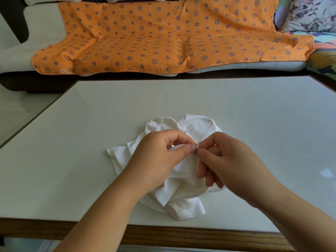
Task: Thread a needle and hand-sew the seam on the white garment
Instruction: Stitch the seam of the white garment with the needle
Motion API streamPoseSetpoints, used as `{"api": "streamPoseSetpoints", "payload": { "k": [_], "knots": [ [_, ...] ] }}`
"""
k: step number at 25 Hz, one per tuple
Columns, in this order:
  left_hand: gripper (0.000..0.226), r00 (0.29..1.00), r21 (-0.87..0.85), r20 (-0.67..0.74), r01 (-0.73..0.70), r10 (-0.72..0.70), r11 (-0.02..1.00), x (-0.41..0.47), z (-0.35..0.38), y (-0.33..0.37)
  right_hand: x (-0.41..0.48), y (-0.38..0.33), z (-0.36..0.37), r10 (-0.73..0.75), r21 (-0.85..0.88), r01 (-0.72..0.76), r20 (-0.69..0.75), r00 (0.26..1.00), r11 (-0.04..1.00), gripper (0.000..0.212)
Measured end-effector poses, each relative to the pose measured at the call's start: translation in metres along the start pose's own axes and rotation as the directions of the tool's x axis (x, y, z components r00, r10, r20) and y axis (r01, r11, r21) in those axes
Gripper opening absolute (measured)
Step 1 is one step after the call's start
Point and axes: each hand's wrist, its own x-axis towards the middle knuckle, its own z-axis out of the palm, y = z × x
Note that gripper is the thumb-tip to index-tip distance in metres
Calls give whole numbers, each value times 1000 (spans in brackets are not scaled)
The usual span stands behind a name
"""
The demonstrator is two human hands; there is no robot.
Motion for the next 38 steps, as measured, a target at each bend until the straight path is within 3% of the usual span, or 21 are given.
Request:
{"api": "streamPoseSetpoints", "payload": {
  "k": [4,9,13,15,18,19,20,21,22,24,25,27,29,31,34,36,38],
  "knots": [
    [9,1000,-61,0,10,-10,998,0,0,0,1,1,1,-20,99,23,-29,999,995,12],
    [23,998,11,44,-40,39,999,-2,1,2,4,1,3,-22,325,28,-21,1000,945,8],
    [16,999,118,10,-46,45,992,-2,2,-3,5,0,-2,59,273,-83,95,994,959,10],
    [15,998,173,31,-54,49,983,-2,2,-5,5,0,-3,53,154,-58,40,998,986,8],
    [18,999,197,43,-35,27,980,-1,1,-3,10,5,-6,-70,-131,45,-199,978,990,10],
    [18,999,188,41,-24,17,982,-1,0,-3,14,7,-9,-85,-148,45,-275,958,988,11],
    [18,999,174,42,-15,8,985,-1,-1,-2,19,9,-16,-51,-48,38,-313,948,998,13],
    [16,999,159,43,-5,-2,987,-1,-2,-2,24,10,-23,11,161,39,-295,956,986,15],
    [15,999,141,46,8,-14,990,-1,-2,-2,29,10,-30,72,421,25,-214,974,907,15],
    [15,997,98,63,27,-33,995,-2,-4,0,34,8,-40,125,802,-55,-25,992,594,15],
    [16,997,75,71,33,-38,997,-2,-4,1,37,9,-43,145,879,-81,14,989,469,17],
    [17,995,28,86,54,-57,998,-2,-5,2,44,15,-45,173,937,-50,-11,985,346,18],
    [16,990,-7,110,90,-89,996,-2,-5,2,53,26,-46,166,919,42,-116,979,393,13],
    [14,985,-28,127,121,-117,992,-2,-7,2,60,35,-46,157,797,139,-281,947,588,8],
    [14,980,-57,147,146,-137,988,-3,-10,3,64,42,-45,36,344,161,-501,865,925,6],
    [15,976,-78,160,160,-146,984,-3,-12,3,64,43,-42,-84,45,122,-491,867,992,7],
    [17,974,-97,169,168,-150,981,-3,-13,3,64,45,-40,-133,-84,107,-436,890,991,7]
  ]
}}
